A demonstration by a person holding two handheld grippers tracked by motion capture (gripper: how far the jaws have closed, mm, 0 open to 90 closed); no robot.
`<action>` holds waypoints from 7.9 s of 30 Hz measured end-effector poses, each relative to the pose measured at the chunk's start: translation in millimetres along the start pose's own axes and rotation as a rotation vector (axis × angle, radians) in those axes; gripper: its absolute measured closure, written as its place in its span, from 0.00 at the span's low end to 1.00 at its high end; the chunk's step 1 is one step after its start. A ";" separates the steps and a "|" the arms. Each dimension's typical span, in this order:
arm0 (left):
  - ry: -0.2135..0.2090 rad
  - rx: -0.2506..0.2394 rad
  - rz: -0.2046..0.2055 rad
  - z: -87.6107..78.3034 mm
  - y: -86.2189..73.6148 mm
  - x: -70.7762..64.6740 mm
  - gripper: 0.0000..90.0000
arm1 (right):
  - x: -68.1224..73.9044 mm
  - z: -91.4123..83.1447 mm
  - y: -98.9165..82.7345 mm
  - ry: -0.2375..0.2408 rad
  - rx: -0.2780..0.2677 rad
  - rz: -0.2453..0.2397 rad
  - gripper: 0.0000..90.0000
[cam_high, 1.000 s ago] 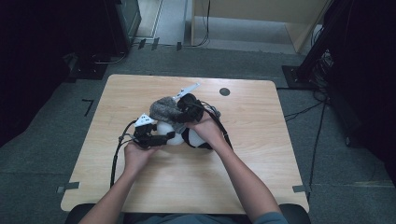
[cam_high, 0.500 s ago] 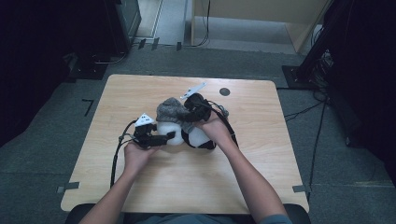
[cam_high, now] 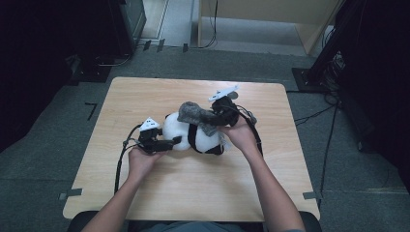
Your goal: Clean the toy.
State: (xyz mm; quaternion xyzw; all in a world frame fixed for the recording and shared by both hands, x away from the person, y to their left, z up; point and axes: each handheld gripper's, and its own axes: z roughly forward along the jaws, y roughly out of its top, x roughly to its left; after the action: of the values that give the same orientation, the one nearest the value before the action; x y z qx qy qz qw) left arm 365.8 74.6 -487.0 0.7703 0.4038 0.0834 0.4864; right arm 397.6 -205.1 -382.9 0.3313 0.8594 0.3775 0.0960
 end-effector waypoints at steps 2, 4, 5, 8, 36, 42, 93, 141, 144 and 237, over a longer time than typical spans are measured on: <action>0.000 0.001 0.000 -0.1 0.0 -0.1 0.27 | -3.2 -6.8 -6.7 0.003 -0.022 0.014 0.85; 0.000 0.000 -0.002 0.0 0.0 0.1 0.27 | -5.9 -13.4 -12.1 -0.006 -0.038 0.026 0.85; 0.000 0.000 -0.004 0.0 0.0 0.1 0.27 | -7.9 -16.0 -13.2 -0.008 -0.036 0.027 0.85; -0.002 -0.001 -0.001 -0.1 -0.2 0.6 0.27 | -12.5 -23.6 -16.6 -0.029 -0.034 0.035 0.85; 0.011 -0.019 -0.006 0.2 0.7 -3.5 0.27 | 13.3 -12.6 16.8 -0.024 -0.071 -0.065 0.85; 0.018 -0.025 -0.006 0.3 -0.3 -5.0 0.27 | 22.6 12.6 28.4 0.011 -0.059 -0.049 0.85; -0.008 -0.027 -0.016 1.1 -1.6 -4.0 0.21 | -20.3 -34.4 -31.5 -0.115 -0.011 0.082 0.85; 0.026 -0.025 -0.035 -0.2 -3.8 -11.2 0.20 | 59.2 38.5 -0.8 0.060 0.047 -0.141 0.85; 0.024 -0.023 -0.035 -0.3 -3.8 -10.9 0.20 | 57.3 33.4 -2.0 0.049 0.055 -0.143 0.85; 0.010 -0.003 -0.038 -1.0 -1.8 -9.1 0.22 | 15.0 -37.8 -38.1 -0.131 0.007 -0.045 0.85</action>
State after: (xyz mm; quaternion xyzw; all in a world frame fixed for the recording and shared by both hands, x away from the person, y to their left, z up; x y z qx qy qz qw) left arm 358.3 69.3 -485.5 0.7614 0.4205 0.0784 0.4871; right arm 351.6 -236.5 -382.5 0.3363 0.8598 0.3497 0.1591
